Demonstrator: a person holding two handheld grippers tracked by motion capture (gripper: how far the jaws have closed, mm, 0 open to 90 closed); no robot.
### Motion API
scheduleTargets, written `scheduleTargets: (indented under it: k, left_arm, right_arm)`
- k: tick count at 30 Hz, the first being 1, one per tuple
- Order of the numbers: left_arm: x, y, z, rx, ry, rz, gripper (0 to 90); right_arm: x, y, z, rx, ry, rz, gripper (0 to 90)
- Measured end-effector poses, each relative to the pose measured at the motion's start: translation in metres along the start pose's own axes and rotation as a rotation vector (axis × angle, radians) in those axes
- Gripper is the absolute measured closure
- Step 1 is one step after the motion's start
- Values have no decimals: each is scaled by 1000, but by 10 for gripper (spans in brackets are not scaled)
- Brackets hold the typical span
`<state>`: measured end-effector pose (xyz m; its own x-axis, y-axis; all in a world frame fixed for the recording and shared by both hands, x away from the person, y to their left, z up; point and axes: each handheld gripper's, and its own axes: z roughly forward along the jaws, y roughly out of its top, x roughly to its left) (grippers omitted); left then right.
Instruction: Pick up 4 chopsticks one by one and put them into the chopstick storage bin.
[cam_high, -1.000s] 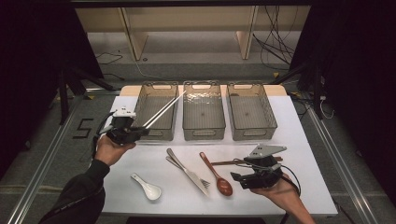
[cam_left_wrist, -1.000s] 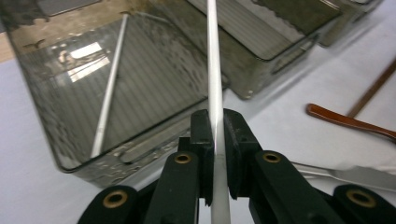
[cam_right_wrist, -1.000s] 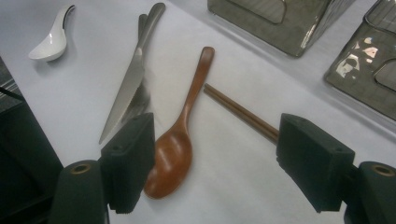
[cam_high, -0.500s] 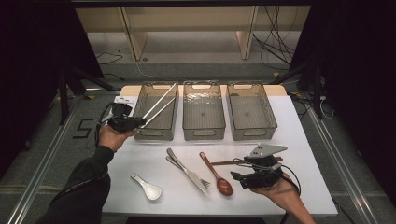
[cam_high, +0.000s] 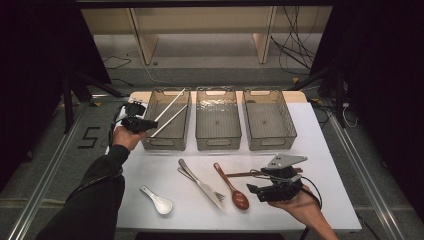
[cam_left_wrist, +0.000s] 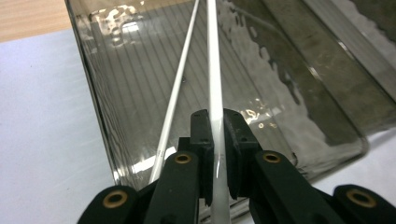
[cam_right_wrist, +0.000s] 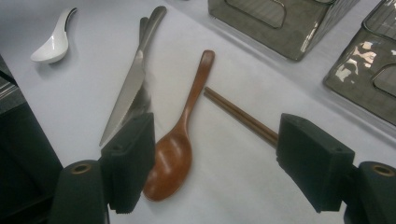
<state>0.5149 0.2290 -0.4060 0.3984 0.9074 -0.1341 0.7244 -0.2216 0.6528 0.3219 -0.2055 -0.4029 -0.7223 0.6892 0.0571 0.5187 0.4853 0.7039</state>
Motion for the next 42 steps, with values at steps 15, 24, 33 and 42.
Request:
scheduleTargets:
  k: [15, 24, 33, 42]
  left_arm:
    - [-1, 4, 20, 59, 35, -27, 806]
    - [-9, 4, 1, 10, 48, -4, 533]
    - [-36, -15, -41, -72, -117, 41, 307]
    - [-71, -43, -67, -126, -239, 113, 227]
  right_arm:
    - [0, 0, 0, 2, 4, -2, 293]
    - [-2, 1, -2, -1, -2, 0, 293]
    - [-16, 6, -1, 10, -18, -21, 292]
    - [-40, 11, 20, 107, -30, -92, 288]
